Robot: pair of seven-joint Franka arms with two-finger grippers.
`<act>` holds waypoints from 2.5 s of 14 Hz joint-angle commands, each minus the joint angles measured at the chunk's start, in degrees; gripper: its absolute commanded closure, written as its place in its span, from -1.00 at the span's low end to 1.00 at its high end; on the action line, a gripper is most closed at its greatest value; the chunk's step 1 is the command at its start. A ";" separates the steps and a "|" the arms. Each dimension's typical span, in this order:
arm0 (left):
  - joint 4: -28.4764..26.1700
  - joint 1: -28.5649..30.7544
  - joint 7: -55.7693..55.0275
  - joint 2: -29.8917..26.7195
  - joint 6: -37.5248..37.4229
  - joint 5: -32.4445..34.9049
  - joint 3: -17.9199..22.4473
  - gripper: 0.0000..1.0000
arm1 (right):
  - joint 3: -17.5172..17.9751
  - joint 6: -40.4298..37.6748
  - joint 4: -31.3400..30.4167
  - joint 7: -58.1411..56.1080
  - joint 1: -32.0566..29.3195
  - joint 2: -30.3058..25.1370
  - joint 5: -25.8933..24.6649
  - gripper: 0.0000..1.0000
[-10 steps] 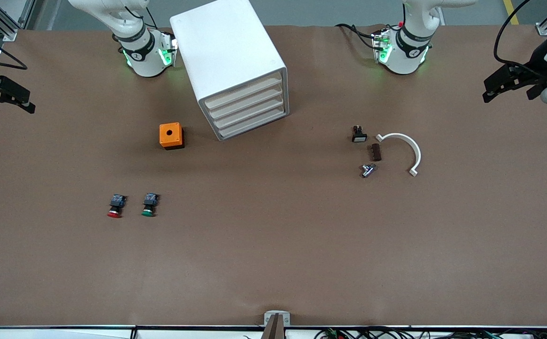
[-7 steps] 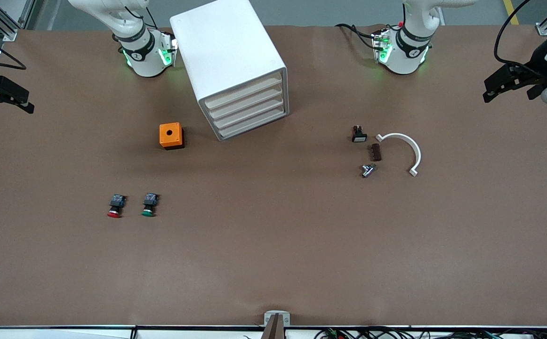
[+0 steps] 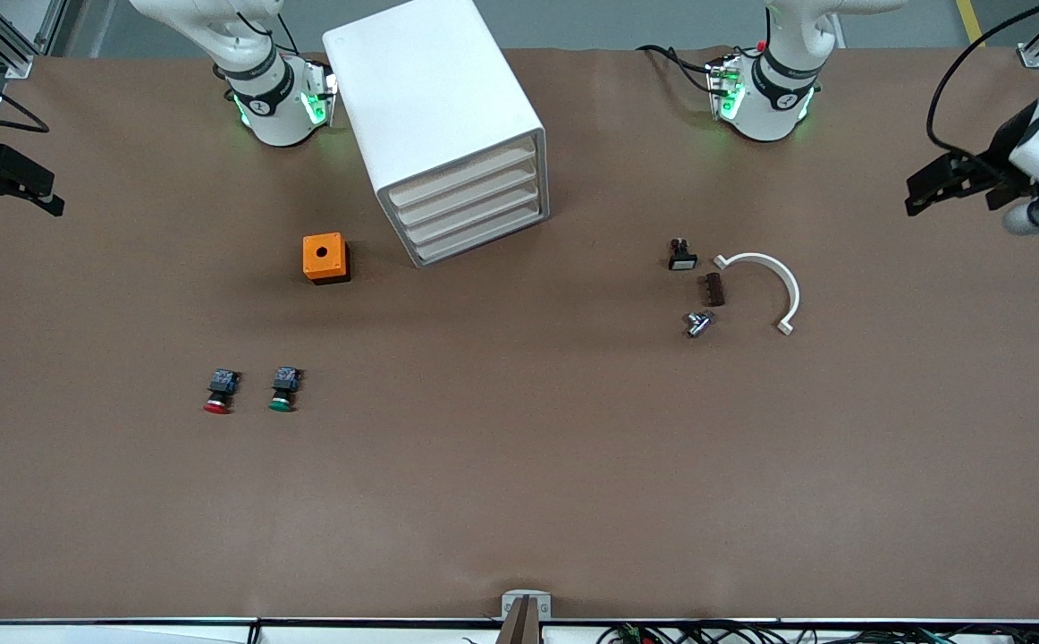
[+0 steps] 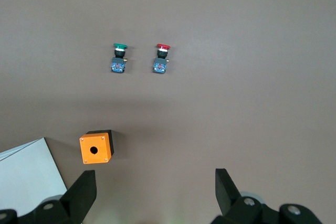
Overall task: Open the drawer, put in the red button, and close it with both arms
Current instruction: 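Move the left gripper from rest toward the white drawer cabinet, then reach the left gripper to the cabinet's top drawer front, then pull the drawer open with the left gripper while the right gripper reaches the red button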
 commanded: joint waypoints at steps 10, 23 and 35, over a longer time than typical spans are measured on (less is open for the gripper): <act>2.25 -7.04 -47.34 22.78 5.37 -15.84 -3.84 -1.00 | 0.80 0.06 -1.30 3.63 -0.65 -1.60 0.25 -1.00; 11.04 -26.48 -107.08 43.18 10.57 -40.07 -3.84 -1.00 | 1.07 -0.04 1.33 3.36 0.49 4.00 -0.62 -1.00; 10.95 -33.42 -128.00 47.93 8.90 -57.69 -4.54 -0.24 | 0.80 30.24 -7.33 14.44 0.32 24.05 1.13 -1.00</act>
